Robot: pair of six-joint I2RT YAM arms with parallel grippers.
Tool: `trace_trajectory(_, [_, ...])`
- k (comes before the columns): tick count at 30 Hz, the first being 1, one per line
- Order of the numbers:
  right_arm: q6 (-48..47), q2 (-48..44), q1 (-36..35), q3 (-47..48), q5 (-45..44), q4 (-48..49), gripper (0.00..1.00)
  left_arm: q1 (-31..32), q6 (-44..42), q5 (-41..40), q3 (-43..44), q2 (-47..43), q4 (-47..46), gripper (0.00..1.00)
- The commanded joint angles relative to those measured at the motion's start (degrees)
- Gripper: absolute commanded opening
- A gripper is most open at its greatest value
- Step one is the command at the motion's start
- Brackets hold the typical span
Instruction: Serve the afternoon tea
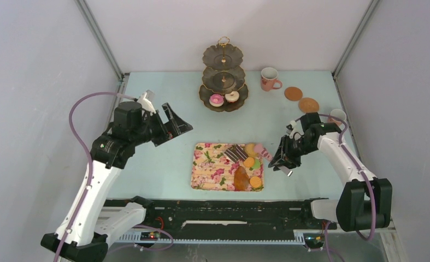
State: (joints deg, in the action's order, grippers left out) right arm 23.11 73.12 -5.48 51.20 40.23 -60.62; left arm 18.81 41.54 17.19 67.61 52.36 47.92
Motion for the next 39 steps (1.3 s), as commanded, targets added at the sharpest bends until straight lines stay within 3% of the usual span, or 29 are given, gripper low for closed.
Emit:
trace_trajectory(1, [-0.7,-1.6,0.1,2.1,1.1,-1.5,0.02,-0.3,-0.9,0.6,-0.3,-1.0,-0.8,0.98])
trace_trajectory(7, [-0.8,-0.6,-0.3,2.1,1.1,-1.8,0.26,-0.3,-1.6,1.0,0.7,0.4,-1.0,0.98])
trace_trajectory(17, [-0.4,0.3,-0.5,2.1,1.0,-1.7,0.4,-0.3,-3.5,0.8,2.5,2.7,0.0,0.98])
trace_trajectory(39, [1.2,7.0,-2.1,4.0,1.7,2.8,0.45,-0.3,-4.6,-0.1,3.5,3.9,0.6,0.98])
